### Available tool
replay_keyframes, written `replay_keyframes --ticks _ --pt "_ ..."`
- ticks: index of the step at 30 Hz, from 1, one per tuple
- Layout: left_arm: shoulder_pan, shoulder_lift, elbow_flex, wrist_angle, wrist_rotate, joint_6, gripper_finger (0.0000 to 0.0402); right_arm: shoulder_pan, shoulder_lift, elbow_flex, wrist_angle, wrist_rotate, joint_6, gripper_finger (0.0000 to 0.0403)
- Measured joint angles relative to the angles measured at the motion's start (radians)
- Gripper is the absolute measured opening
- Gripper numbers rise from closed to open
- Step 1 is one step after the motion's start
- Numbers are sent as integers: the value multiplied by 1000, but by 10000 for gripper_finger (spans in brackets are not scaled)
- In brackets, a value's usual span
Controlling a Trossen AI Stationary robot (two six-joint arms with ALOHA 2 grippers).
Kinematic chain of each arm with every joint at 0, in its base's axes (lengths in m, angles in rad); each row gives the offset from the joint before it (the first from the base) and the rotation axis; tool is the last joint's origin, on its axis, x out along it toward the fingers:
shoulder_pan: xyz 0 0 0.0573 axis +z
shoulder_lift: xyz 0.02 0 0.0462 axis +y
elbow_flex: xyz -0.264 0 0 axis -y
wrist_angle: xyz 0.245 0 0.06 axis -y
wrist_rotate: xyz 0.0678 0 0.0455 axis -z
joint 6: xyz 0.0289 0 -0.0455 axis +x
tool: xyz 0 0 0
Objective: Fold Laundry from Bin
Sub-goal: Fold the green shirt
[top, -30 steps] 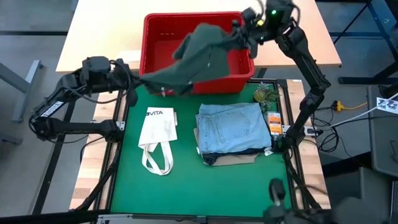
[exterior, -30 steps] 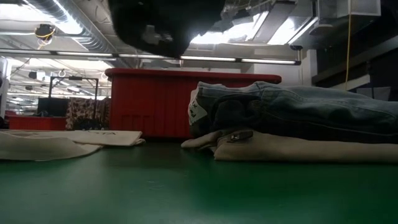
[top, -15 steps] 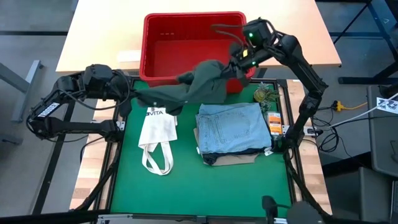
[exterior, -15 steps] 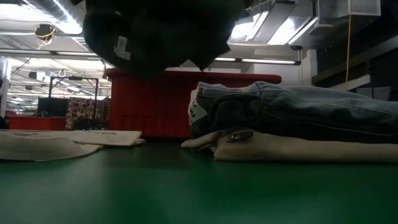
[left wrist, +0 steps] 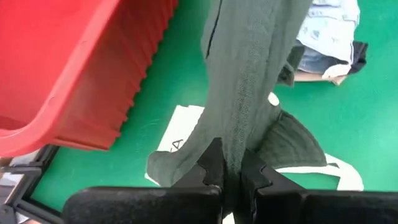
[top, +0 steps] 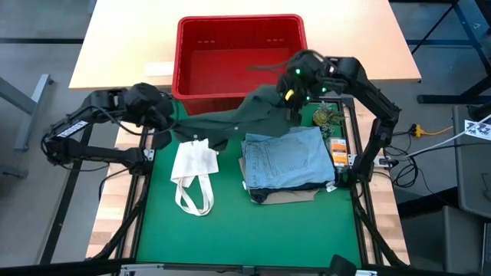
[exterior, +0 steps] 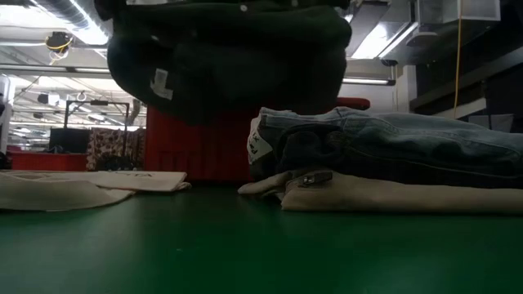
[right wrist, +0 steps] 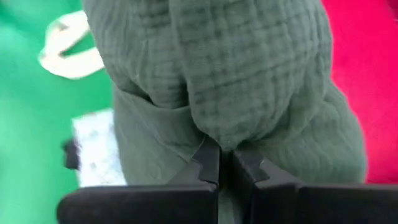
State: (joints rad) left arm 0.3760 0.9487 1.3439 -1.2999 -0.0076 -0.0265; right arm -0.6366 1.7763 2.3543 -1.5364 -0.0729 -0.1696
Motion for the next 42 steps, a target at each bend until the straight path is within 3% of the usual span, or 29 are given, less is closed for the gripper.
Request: replay_keyframes --ticks 7,17,24,28,34,42 --pt "-66 59 0 -18 -28 0 0 132 -1 -35 -33 322 37 10" --pt "-169 120 0 -145 -120 -98 0 226 1 -239 -28 450 22 10" --pt "-249 132 1 -166 -237 -158 0 239 1 -263 -26 600 -19 10" --pt "-299 145 1 -173 -249 -224 0 239 1 -263 -34 555 -2 10" --pt "-422 225 1 -189 -241 -310 0 238 0 -264 -46 286 57 10" --pt "-584 392 1 -179 -242 -375 0 237 -3 -378 -36 263 138 10"
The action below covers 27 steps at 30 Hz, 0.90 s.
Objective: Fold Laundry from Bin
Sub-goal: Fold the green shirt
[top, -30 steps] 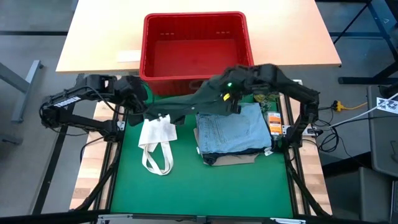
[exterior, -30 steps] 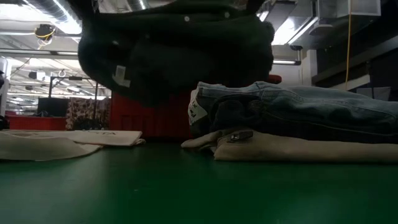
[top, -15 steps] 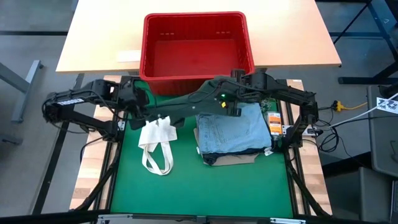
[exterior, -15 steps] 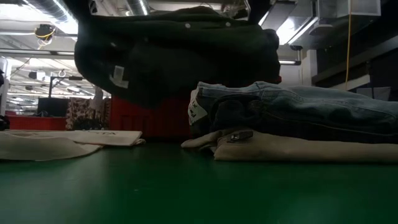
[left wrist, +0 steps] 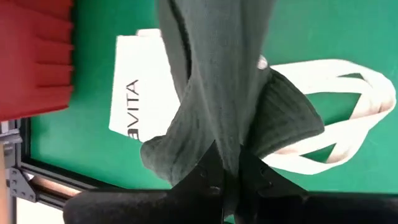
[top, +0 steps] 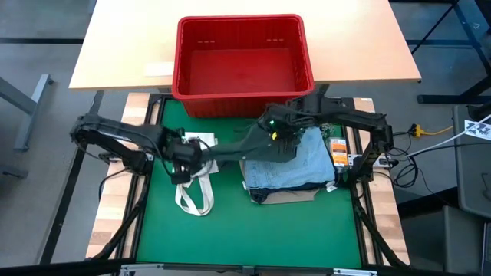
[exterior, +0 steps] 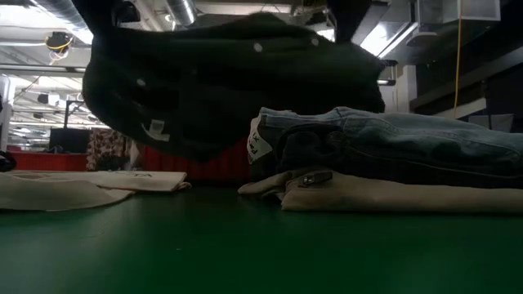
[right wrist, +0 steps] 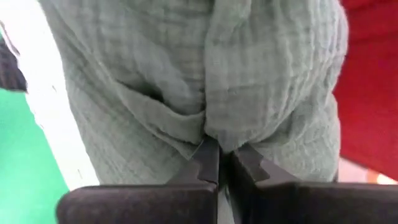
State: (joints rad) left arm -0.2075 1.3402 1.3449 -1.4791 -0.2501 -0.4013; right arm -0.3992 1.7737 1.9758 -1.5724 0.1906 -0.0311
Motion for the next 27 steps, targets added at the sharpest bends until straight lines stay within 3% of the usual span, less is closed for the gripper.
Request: replay_keyframes --ticks 13,22,27 --pt "-164 249 0 116 -6 -63 0 202 -22 -383 16 25 72 10" --pt "-191 306 0 153 -5 -62 0 272 -22 -426 38 33 72 17" --pt "-200 306 0 132 1 -62 0 275 -22 -426 30 63 76 72"
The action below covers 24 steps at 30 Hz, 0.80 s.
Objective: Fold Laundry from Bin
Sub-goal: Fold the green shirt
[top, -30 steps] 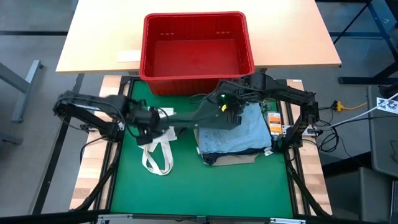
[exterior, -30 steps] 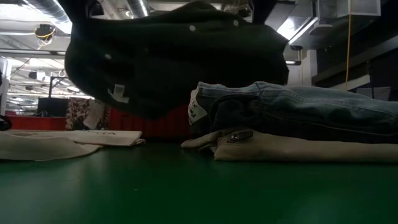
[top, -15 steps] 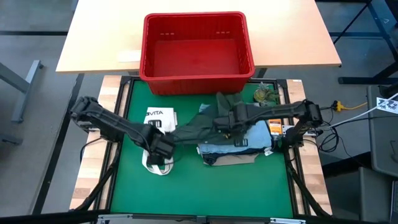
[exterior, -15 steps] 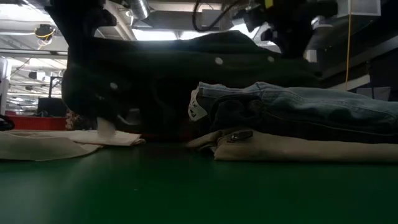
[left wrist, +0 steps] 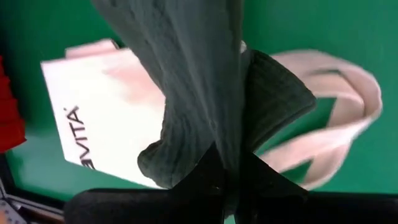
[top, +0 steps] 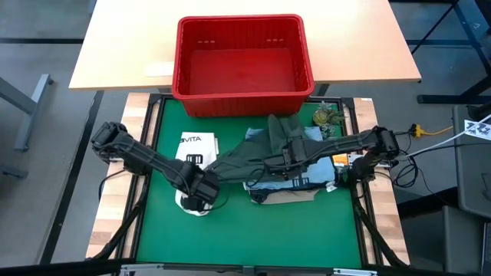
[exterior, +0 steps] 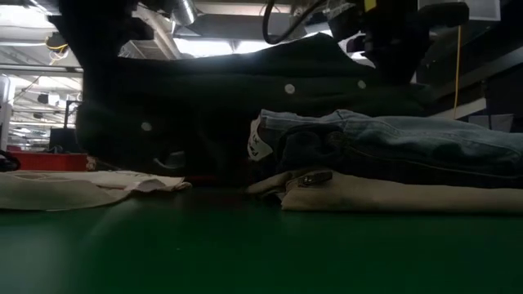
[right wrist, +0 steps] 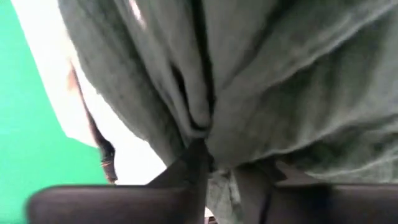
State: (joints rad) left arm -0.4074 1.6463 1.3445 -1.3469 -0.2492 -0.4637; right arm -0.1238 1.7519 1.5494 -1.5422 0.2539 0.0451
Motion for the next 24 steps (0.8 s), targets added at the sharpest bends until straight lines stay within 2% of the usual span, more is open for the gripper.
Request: replay_keyframes --ticks 5,10,14,18,24 --pt "-22 0 -1 -53 42 -1 0 0 0 19 -37 77 -7 149" --pt "-42 0 -2 -68 56 2 0 -1 2 109 -35 43 -79 195" --pt "-42 0 -2 -67 58 -5 0 -1 1 237 -33 -19 -135 204" --pt "-42 0 -2 -66 58 -6 0 0 -23 343 -30 -22 -144 204" --pt "-41 -1 -2 -63 58 -7 0 -1 -77 323 -30 -18 -106 205"
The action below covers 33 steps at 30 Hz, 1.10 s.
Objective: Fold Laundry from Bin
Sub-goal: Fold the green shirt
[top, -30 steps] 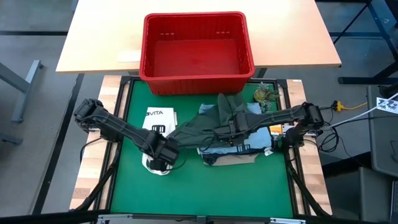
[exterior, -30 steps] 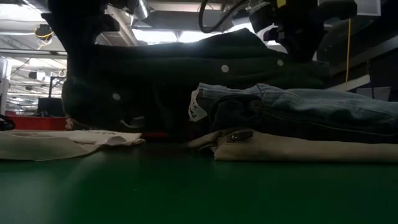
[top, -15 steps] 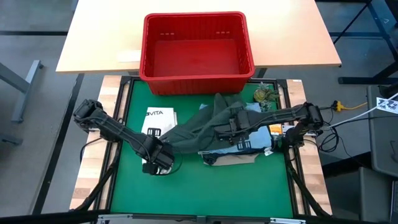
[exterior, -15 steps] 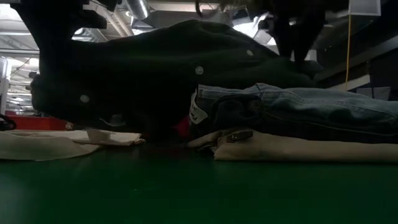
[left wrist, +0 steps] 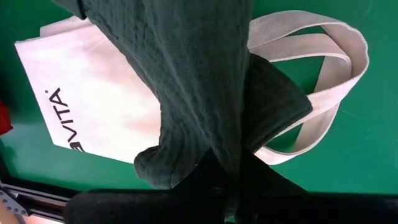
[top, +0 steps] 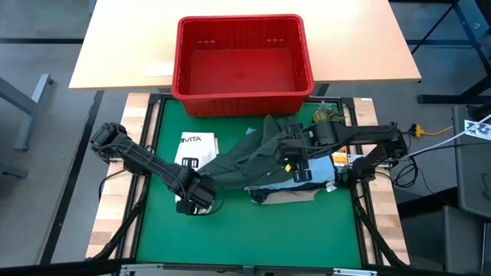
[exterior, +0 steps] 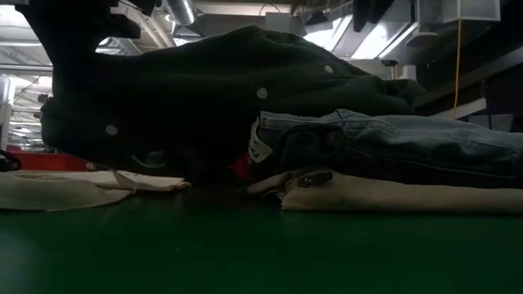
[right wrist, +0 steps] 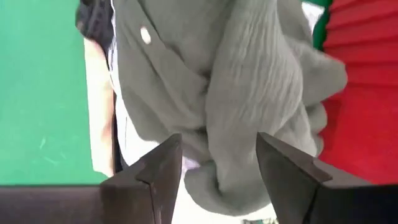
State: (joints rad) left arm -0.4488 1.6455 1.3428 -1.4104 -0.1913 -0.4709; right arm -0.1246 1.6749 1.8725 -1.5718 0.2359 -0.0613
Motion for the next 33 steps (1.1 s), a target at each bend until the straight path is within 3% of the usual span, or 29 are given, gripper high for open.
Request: replay_keyframes --ticks 9,14,25,29,33 --pt "0 0 0 5 -7 -24 0 0 -38 -256 0 76 14 205" --pt "0 0 0 8 -8 -24 0 -1 -38 -370 7 203 13 205" --pt "0 0 0 11 -9 -24 0 -2 -38 -454 127 218 32 201" --pt "0 0 1 13 -9 -24 0 -2 -39 -460 112 207 36 157" --pt "0 0 1 13 -9 -24 0 1 -38 -460 60 204 54 66"
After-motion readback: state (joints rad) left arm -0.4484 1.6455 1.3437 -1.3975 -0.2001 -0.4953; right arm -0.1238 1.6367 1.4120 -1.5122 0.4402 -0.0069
